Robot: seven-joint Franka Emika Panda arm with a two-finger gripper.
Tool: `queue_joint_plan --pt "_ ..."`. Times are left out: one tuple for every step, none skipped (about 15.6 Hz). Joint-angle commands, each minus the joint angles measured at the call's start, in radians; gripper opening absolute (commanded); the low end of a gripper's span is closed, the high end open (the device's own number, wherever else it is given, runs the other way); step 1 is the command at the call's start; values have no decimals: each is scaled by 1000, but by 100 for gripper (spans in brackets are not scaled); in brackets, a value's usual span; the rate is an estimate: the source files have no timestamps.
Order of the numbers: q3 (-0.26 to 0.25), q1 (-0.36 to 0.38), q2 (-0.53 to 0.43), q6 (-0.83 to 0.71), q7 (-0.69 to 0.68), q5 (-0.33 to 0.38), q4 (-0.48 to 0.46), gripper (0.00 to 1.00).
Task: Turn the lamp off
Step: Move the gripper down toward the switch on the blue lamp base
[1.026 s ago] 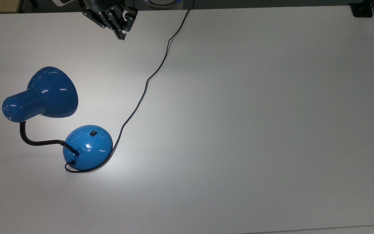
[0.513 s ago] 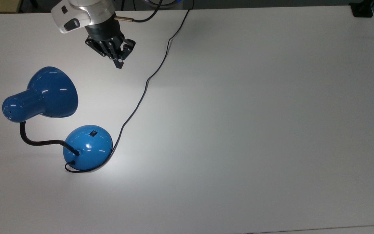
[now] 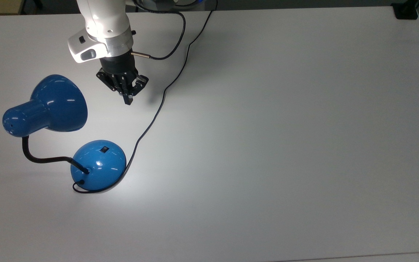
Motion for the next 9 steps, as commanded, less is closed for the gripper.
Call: queue_joint_plan --pt "-6 -16 62 125 12 -9 1 0" --pt "-6 -16 85 162 38 -11 8 0" --pt "-6 -16 110 193 55 -14 24 0" --pt "-7 -16 132 215 67 -14 34 0" --pt "-7 -16 145 225 75 -14 50 0" --pt "-7 -18 155 226 81 -14 67 0" --pt "-7 -19 161 227 87 -14 82 0" --pt "-7 -24 167 227 88 -14 100 0" --pt "-7 -24 184 227 89 -14 125 0"
